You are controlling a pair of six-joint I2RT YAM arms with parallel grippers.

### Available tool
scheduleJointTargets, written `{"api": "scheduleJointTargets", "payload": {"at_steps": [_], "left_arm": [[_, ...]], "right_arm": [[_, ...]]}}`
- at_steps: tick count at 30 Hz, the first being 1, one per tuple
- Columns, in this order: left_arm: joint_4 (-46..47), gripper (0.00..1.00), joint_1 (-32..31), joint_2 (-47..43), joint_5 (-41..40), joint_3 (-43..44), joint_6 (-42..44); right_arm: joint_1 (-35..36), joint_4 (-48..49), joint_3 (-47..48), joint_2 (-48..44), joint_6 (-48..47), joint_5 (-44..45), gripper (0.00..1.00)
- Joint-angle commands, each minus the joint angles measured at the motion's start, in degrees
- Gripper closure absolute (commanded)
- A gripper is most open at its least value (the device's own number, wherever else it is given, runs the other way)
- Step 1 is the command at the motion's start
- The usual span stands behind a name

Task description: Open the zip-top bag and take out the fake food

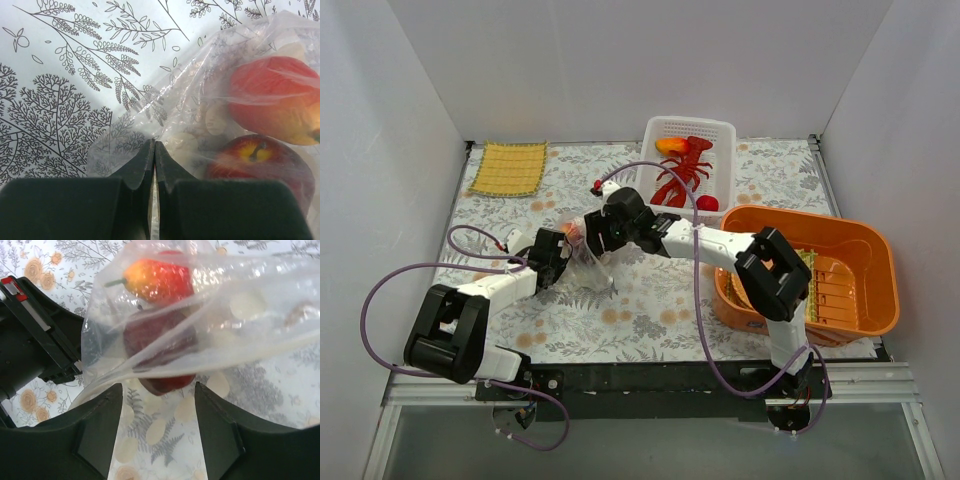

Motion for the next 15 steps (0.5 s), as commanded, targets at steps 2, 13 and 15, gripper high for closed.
{"api": "scheduleJointTargets", "payload": {"at_steps": [2,13,15], "left_arm": [[-6.16,1.0,0.02,1.81,0.36,-0.88,2.77],[-4.49,1.0,0.02,4.27,2.56,1.15,4.88],[-4.23,1.0,0.02,4.63,2.73,1.24,5.23]], "right_arm": [[0.24,7.51,3.74,5.06,-6.98,-4.31,0.3],[0.25,11.46,6.82,9.81,-7.6,-5.28,0.17],[0.33,12.34,6.9,10.33,-6.73,-5.45,0.16]]}}
